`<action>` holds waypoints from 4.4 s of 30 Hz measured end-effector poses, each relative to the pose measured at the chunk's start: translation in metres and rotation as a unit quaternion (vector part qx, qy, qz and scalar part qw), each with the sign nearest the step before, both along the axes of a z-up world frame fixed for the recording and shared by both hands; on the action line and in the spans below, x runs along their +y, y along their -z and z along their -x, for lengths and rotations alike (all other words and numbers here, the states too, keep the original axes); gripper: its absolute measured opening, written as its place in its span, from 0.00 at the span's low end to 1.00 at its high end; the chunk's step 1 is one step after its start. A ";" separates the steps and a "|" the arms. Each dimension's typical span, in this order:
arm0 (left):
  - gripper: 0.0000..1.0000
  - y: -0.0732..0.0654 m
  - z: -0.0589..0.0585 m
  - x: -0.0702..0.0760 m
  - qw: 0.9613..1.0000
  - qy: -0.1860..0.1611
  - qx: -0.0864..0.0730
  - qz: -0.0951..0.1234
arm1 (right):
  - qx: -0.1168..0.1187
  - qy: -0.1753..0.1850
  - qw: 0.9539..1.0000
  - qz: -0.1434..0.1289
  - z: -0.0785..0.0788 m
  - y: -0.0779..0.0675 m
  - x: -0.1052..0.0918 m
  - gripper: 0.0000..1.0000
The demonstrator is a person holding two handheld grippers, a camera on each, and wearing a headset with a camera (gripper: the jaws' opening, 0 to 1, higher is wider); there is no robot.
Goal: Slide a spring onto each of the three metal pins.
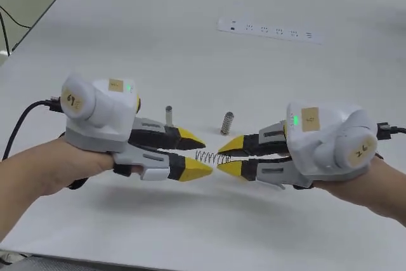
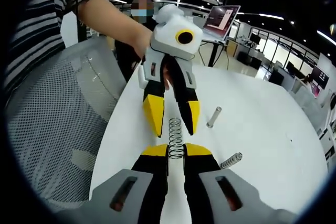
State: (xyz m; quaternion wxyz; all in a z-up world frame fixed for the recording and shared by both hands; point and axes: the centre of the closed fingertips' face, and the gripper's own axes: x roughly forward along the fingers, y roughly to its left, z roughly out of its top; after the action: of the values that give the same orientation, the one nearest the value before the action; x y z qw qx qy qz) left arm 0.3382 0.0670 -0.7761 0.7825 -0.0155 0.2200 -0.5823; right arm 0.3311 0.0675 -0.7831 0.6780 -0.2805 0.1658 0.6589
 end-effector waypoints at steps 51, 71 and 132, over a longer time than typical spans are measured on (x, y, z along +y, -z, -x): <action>0.03 -0.006 0.009 -0.007 0.999 0.022 -0.017 0.019 | 0.046 0.033 0.998 -0.012 0.003 -0.002 -0.009 0.09; 0.03 -0.002 0.013 -0.007 1.000 0.024 -0.010 0.011 | 0.021 0.007 1.000 -0.007 0.004 -0.015 -0.007 0.07; 0.07 -0.001 0.019 -0.007 1.000 0.026 -0.008 -0.004 | -0.061 -0.043 0.996 -0.042 0.013 -0.053 0.034 0.07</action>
State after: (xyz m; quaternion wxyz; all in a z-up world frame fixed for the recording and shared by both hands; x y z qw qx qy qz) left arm 0.3191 0.0598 -0.7748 0.7691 -0.0023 0.2159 -0.6015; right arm 0.3181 0.1013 -0.7296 0.6692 -0.2985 0.0845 0.6752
